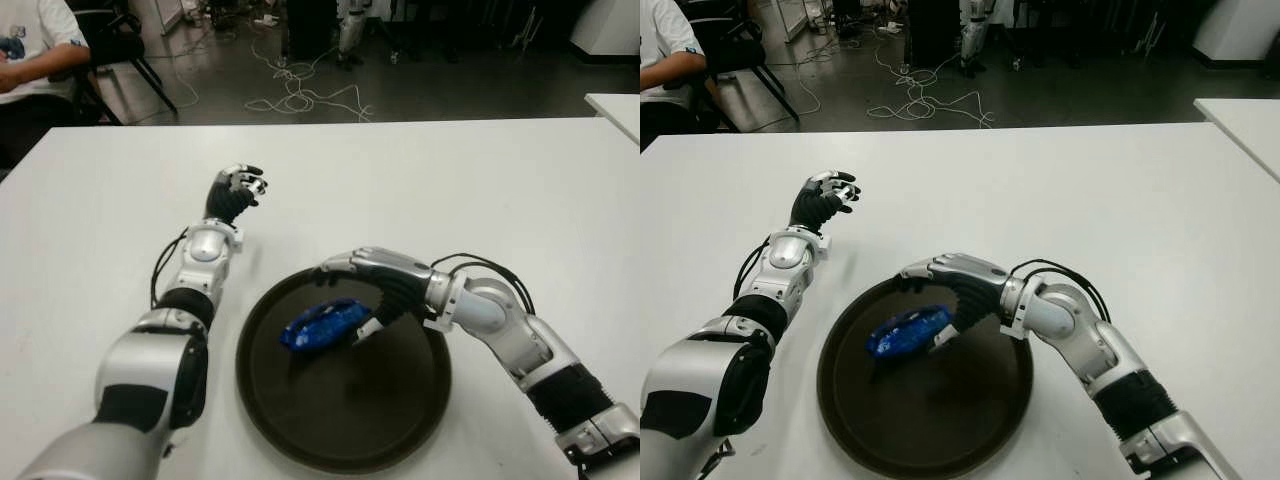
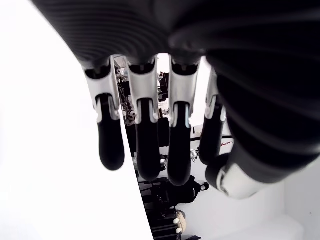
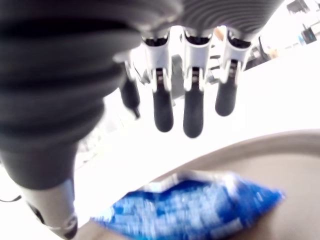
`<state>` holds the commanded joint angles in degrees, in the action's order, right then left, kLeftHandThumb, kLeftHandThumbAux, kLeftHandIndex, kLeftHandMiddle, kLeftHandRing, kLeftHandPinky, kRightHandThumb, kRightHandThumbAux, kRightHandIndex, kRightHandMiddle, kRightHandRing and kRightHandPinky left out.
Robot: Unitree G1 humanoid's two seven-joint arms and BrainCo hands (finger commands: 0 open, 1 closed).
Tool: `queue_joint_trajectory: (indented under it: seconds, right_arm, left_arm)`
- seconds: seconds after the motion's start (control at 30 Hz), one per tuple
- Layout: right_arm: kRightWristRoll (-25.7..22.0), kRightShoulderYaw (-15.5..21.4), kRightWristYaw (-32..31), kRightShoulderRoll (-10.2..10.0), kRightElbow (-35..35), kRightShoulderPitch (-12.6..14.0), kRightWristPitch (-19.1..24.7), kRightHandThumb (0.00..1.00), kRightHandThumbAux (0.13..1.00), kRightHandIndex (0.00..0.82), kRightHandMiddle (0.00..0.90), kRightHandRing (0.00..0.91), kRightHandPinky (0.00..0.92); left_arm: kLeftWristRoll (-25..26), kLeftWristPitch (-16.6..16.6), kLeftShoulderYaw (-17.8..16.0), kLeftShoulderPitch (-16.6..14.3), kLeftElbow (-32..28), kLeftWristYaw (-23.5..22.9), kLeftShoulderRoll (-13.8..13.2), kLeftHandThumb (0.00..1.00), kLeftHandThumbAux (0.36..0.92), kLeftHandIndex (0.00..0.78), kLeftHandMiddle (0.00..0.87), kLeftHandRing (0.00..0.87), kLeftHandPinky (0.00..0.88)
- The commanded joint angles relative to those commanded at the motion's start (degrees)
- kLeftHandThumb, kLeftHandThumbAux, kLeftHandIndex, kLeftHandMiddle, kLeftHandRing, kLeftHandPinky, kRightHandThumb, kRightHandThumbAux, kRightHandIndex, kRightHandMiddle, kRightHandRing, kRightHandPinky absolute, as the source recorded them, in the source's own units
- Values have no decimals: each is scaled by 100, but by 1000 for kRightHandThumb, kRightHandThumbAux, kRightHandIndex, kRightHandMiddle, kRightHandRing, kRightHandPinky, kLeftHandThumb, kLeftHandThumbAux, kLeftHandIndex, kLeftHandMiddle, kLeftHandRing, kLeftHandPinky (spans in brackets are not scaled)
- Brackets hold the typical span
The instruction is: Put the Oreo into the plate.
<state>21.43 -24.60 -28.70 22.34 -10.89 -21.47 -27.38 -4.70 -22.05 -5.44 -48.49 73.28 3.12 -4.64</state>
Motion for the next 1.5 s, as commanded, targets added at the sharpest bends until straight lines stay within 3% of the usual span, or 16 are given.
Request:
queue_joint_trajectory:
  seconds: [0.4, 0.57, 0.67, 0.77, 0.87, 0.97, 1.0, 1.07, 1.23, 1.5]
  right_arm:
    - [150, 49, -13, 74, -217, -161, -25, 0, 674, 0, 0, 0, 0]
    - [-92, 390, 32, 198, -1061, -788, -128, 0, 668, 0, 0, 0, 0]
    - [-206, 554, 72, 210, -1648, -1027, -147, 0, 667, 0, 0, 0, 0]
    - [-686, 1028, 419, -117, -3230, -1426, -214, 0, 665, 0, 0, 0, 0]
    - [-1018, 1343, 611, -368, -3982, -1618, -244, 0, 665, 0, 0, 0, 0]
    - [-1808, 2164, 855, -805, -5028, -1970, 317, 0, 670, 21, 37, 29, 36]
    - [-1979, 2353, 899, -868, -5220, -2048, 475, 0, 684, 52, 78, 72, 96]
    - [-2104, 2498, 929, -906, -5399, -2126, 569, 0, 695, 79, 114, 109, 148]
    - [-2645, 3196, 1755, -1059, -5926, -2225, 1398, 0, 787, 181, 233, 244, 298]
    - [-2732, 3455, 2456, -1410, -6110, -2423, 1859, 0, 828, 261, 349, 381, 412]
  left_arm:
    - [16, 46, -6, -6, -13, -28, 1, 820, 688, 372, 461, 386, 433]
    - [-6, 34, 11, -5, -18, -18, -14, 818, 689, 366, 463, 396, 444]
    - [-13, 36, 16, -3, -12, -23, -23, 817, 689, 363, 464, 398, 428]
    - [-51, 38, 47, 4, -5, 15, -30, 817, 689, 365, 462, 390, 423]
    - [-67, 43, 59, 6, -2, 35, -33, 817, 688, 366, 462, 391, 435]
    - [-52, 46, 47, 10, 2, 25, -28, 817, 689, 362, 465, 402, 457]
    - [-43, 48, 40, 10, 2, 16, -27, 817, 689, 362, 466, 405, 460]
    - [-36, 48, 35, 12, 2, 8, -26, 817, 688, 361, 466, 407, 462]
    - [-5, 45, 10, 10, 3, -19, -20, 819, 686, 369, 464, 409, 466]
    - [33, 19, -21, 17, 0, -66, -5, 822, 684, 380, 458, 405, 468]
